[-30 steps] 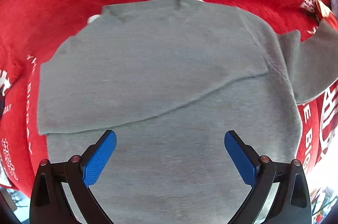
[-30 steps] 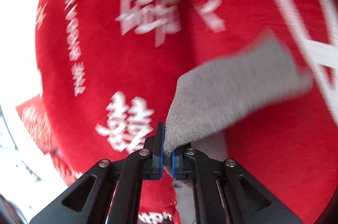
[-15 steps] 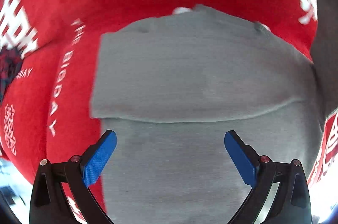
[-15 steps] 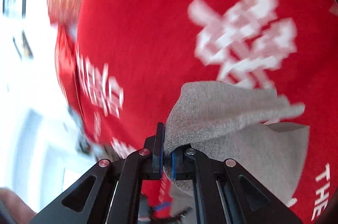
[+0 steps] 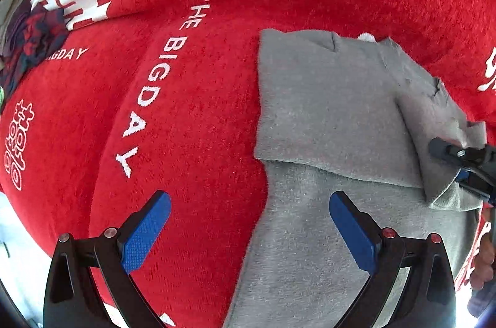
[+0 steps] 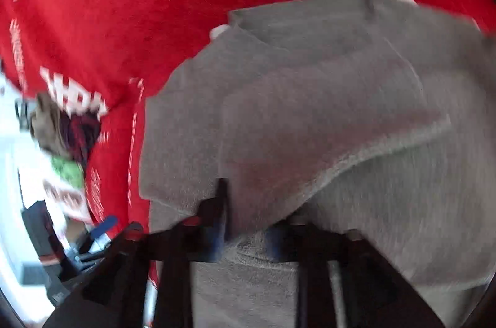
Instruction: Fold small clothes
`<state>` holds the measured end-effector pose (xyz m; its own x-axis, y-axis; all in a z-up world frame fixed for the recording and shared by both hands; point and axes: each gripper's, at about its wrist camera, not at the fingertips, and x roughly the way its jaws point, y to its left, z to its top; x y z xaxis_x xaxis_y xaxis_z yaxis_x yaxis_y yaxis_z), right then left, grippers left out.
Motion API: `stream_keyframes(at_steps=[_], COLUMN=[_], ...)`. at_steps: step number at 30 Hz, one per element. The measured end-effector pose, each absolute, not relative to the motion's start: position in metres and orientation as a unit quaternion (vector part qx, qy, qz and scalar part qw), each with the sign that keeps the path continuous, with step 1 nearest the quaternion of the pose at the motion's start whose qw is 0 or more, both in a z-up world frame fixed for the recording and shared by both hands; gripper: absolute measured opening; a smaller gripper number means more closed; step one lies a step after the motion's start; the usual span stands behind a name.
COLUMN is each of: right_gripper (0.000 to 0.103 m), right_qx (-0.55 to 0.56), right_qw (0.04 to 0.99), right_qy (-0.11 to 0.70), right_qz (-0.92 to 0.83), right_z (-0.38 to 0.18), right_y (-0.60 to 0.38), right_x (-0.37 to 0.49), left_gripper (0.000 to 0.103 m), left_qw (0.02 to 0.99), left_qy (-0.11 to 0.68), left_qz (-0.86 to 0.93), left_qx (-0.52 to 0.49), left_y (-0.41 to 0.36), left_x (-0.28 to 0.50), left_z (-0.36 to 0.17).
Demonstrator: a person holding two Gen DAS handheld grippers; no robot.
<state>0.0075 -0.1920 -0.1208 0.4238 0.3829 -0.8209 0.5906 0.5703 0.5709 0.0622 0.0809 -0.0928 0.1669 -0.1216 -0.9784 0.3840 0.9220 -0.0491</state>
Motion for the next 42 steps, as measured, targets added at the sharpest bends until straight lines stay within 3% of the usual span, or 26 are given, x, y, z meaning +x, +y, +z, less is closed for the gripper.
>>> stream_keyframes(at_steps=[5,7,15,17,19,20,24,28,34,40,41,42], right_gripper=[0.049,0.008,0.010,0.023,0.061,0.065,0.066,0.066,0.066,0.065,0.061,0.036], right_qx=[0.538,0.556,0.388,0.344,0.319,0.320,0.348,0.447,0.593,0.649,0.652,0.655], right_qw=[0.702,0.697,0.748,0.749,0.754,0.755,0.745,0.712,0.646,0.626,0.629,0.633], right_qy=[0.442,0.427,0.538,0.567,0.574,0.572,0.569,0.538,0.442,0.371,0.364,0.358], right_qz=[-0.152,-0.150,-0.003,0.007,0.018,0.029,0.008,-0.064,-0.191,-0.221,-0.215,-0.207], right_z=[-0.114,-0.115,-0.098,-0.102,-0.101,-0.099,-0.094,-0.095,-0.107,-0.122,-0.122,-0.121], right_y=[-0.225,-0.232,-0.151,-0.132,-0.122,-0.120,-0.130,-0.178,-0.243,-0.275,-0.279,-0.282], right_x=[-0.024,-0.013,0.065,0.070,0.064,0.059,0.030,-0.042,-0.156,-0.181,-0.178,-0.174], left_gripper=[0.102,0.102,0.102,0.102,0.102,0.102,0.102,0.102,0.102,0.102,0.102,0.102], left_qw=[0.757,0.758,0.751,0.746,0.744,0.741,0.731,0.716,0.660,0.666,0.674,0.684], left_qy=[0.616,0.612,0.611,0.616,0.619,0.621,0.628,0.635,0.678,0.675,0.670,0.664], left_qz=[-0.209,-0.224,-0.251,-0.253,-0.253,-0.255,-0.266,-0.290,-0.324,-0.318,-0.311,-0.302], left_qx=[0.059,0.038,-0.017,-0.027,-0.024,-0.021,-0.006,-0.004,-0.022,-0.006,-0.004,-0.003], left_y=[0.078,0.076,0.081,0.081,0.078,0.075,0.059,0.036,-0.007,-0.040,-0.042,-0.042], left_x=[0.062,0.063,0.071,0.073,0.073,0.072,0.069,0.065,0.058,0.052,0.054,0.056], left_z=[-0.089,-0.085,-0.083,-0.085,-0.088,-0.089,-0.098,-0.102,-0.129,-0.140,-0.140,-0.139])
